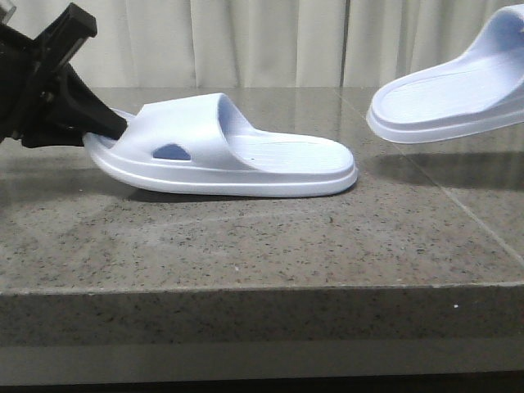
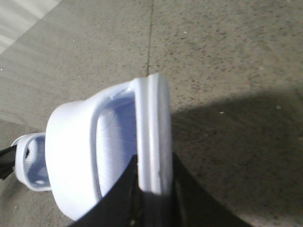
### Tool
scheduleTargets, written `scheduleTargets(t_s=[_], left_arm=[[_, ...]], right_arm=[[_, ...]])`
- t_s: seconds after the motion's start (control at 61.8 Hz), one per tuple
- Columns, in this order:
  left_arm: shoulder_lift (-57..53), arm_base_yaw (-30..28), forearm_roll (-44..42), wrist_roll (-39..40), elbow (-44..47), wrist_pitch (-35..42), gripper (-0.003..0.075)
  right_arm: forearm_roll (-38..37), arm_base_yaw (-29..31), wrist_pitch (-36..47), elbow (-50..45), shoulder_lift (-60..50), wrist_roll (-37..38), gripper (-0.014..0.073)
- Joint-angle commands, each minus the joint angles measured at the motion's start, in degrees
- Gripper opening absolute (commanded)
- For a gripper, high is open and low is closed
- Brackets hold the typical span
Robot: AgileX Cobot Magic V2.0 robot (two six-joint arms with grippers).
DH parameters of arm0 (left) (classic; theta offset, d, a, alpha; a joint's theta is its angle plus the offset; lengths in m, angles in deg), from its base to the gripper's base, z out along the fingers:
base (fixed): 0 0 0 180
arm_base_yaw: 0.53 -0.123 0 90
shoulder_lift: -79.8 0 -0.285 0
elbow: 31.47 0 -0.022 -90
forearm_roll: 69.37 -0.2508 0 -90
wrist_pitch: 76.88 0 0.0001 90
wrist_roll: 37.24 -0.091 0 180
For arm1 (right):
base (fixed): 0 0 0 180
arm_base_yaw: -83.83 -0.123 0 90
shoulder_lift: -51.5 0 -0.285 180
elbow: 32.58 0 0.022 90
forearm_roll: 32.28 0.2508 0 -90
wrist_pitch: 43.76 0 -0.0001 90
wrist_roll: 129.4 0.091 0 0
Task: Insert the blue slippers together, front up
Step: 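Lower the right-held slipper onto the left-held slipper, toes overlapping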
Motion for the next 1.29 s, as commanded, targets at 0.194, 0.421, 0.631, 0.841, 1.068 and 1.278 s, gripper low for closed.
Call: scheduleTargets(t_s=[0.194,0.421,0.631,0.841,1.068,1.278], left_arm=[[-1.36,0.27,2.47,-0.15,-1.33,0.41,-0.002],[-1.36,0.27,2.47,-0.15,-1.33,0.13,-0.002],[-1.36,0.27,2.47,-0.15,-1.33,0.13,-0.002],[-1.23,0.27,2.47,-0.15,-1.44,0.04,-0.002],[-1.23,0.27,2.47,-0.15,-1.44,0.04,-0.002],[-1.23,0.27,2.47,-0.15,-1.44,0.04,-0.002]], right_arm=[[5.56,-12.32,6.7,1.14,-1.16,0.8,-0.0067],[6.35,-23.15,14.79,0.86,1.61,3.28,-0.0066],[11.18,-35.35,19.87,-1.0,6.06,3.62,-0.0064],[14.28,-47.11,24.7,-1.0,10.86,3.56,-0.0064],[14.28,-50.36,27.8,-1.0,12.44,3.56,-0.0064],[14.33,-50.36,28.35,-1.0,12.44,3.56,-0.0064]])
